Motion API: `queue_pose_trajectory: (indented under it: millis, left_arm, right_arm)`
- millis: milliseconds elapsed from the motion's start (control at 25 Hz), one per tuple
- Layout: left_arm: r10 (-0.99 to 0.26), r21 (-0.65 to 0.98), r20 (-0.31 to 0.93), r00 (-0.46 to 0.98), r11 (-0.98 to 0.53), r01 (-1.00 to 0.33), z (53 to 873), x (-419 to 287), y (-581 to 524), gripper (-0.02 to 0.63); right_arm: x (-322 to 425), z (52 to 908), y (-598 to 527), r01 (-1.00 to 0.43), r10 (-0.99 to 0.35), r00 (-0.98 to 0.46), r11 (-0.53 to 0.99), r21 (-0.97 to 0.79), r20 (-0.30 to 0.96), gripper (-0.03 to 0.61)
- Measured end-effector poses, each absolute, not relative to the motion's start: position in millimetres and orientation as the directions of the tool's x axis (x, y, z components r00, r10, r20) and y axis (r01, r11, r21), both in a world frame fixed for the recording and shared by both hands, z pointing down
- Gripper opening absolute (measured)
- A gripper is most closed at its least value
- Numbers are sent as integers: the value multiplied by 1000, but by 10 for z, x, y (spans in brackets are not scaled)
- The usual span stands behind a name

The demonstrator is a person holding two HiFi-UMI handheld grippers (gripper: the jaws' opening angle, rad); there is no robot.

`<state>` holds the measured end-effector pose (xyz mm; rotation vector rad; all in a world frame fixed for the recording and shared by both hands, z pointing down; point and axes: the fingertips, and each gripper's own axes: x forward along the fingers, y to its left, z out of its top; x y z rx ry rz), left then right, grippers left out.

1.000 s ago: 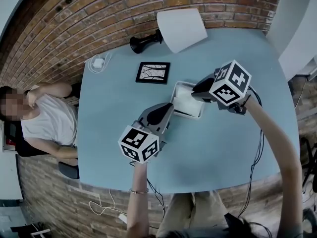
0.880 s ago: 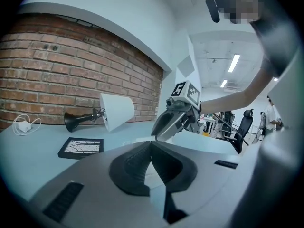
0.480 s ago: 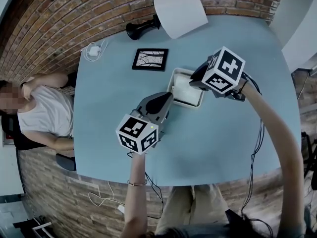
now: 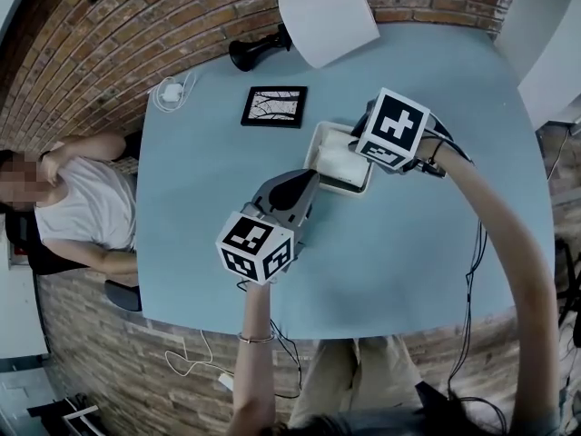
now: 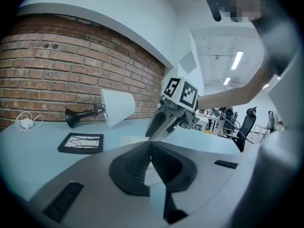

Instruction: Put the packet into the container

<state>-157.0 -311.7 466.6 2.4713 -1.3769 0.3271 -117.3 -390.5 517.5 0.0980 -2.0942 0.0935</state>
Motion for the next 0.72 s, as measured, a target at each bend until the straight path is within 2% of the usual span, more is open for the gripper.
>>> queue_pose_trajectory:
  millis: [320,480,720]
  left_arm:
    - [-798,138,326,506,-489,-861,4619,-1588,-3113,9]
    - [-799,137,325,506,-490,-861,4607,-1582,-3123,9]
    - [-808,132,306,503,-487,-863,4520,-1581,-3147,9]
  right_arm:
    - [-1165,5148,-3979,-146,-110,-529,989,37,841,81]
    - [-1172,5083,-3979,-171,-89,-578,985,-14,811,112]
    - [-1168,4923,-3921,-206,-49,-673,971,-123,738,117]
